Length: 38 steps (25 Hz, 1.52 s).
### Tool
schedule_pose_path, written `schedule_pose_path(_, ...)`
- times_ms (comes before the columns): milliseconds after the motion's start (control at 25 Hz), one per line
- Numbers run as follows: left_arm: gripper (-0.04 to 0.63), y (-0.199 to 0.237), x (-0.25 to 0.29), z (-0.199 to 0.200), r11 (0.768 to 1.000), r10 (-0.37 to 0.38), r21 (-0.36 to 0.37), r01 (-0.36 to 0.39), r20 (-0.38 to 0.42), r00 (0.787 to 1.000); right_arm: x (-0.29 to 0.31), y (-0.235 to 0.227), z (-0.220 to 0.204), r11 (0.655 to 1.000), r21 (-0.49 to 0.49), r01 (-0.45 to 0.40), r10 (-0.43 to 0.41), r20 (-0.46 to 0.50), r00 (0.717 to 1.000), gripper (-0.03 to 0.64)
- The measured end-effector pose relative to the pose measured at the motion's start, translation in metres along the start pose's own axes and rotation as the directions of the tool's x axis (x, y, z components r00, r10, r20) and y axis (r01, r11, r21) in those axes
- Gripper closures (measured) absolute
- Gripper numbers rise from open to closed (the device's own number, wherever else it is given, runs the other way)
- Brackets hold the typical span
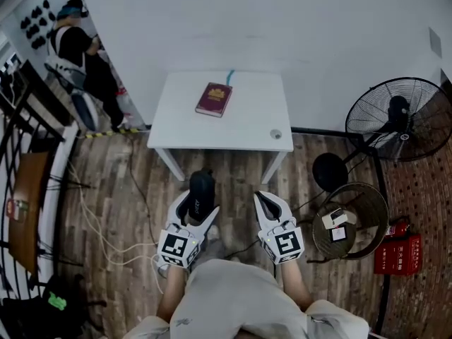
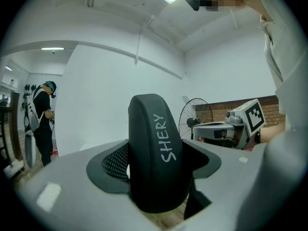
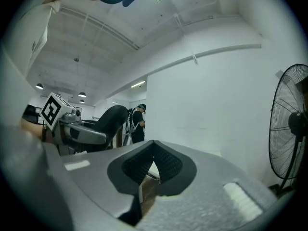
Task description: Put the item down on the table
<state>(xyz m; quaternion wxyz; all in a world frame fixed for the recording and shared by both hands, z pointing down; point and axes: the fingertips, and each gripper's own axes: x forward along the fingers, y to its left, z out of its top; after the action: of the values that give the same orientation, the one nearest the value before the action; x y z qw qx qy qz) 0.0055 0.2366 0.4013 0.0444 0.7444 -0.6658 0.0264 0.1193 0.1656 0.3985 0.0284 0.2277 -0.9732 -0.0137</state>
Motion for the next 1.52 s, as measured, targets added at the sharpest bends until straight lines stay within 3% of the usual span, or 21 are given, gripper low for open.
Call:
schedule_pose_path(840,0.241,0.152,0.098,0.001,0.993,-0.118,-0.023,0.118,-0.021,0.993,0.163,-0.026,-0.002,0.994,-0.003,0.108,-0.108,-0.066,0.992,0.614)
schedule_pose_path(1520,0.241,0.203,0.151,0.002,0.989,-0.142,-0.028,0.142,-0.021,0.990,0.225,-0.057,-0.005,0.991,0.000,0.135,-0.134,-0.058,0.989,0.614)
